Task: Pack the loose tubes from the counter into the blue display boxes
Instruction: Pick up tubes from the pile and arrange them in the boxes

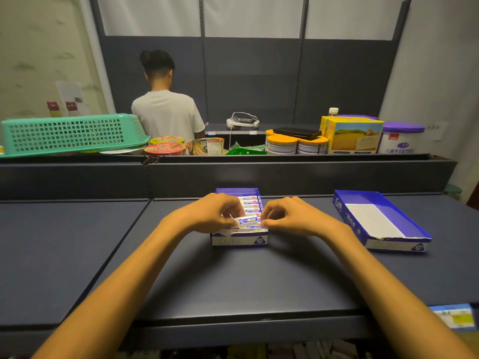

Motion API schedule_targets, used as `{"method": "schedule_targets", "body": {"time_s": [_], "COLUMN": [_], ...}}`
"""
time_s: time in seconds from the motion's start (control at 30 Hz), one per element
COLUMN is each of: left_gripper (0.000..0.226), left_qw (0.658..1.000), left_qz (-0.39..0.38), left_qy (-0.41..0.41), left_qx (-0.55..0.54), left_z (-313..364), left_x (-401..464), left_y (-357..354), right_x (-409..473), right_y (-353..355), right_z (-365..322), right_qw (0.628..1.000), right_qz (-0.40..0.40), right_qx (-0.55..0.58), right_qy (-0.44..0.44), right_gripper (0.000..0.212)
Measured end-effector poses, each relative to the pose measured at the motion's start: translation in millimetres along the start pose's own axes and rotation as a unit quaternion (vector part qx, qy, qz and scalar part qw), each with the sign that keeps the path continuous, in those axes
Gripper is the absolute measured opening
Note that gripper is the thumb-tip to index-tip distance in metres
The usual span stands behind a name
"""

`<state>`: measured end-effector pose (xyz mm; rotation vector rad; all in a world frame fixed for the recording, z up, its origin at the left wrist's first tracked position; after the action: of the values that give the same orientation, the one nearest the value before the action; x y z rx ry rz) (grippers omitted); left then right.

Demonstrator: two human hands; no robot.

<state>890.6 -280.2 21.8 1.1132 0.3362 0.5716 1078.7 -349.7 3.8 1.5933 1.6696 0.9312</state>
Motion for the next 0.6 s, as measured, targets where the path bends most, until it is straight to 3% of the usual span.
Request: {"method": "schedule_targets", "body": {"time_s": [0.17, 0.6], "left_gripper": [0.032, 0.021], "left_qw": [1.0, 0.996], "left_qz": [-0.016, -0.053], "left_qy": [0.008, -0.009], "left_qx": [-0.024, 0.068], "left_z": [8.3, 27.2], "left_x": [1.3, 17.1], "left_y": [-4.0, -6.7], "right_x": [-0.3, -1.3], "right_y": [-0.1, 0.0], "right_z": [-1.6, -1.1], "right_qw": [1.0, 1.0], "right_qz": [-0.003, -0.003], "right_qx": [0.001, 0.002], "right_qy": [-0.003, 0.001], "right_gripper": [0.027, 0.025]}}
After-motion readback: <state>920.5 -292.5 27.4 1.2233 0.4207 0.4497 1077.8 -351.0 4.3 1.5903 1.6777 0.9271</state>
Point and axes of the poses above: each hand's wrist, its own x-axis towards the middle knuckle, its own y-axis out of the back of the hand, z = x × y, the point moved 3 cm from there along x, towards the middle knuckle, and after that the axes turned 2 degrees about -y, right-handed, at the moved point
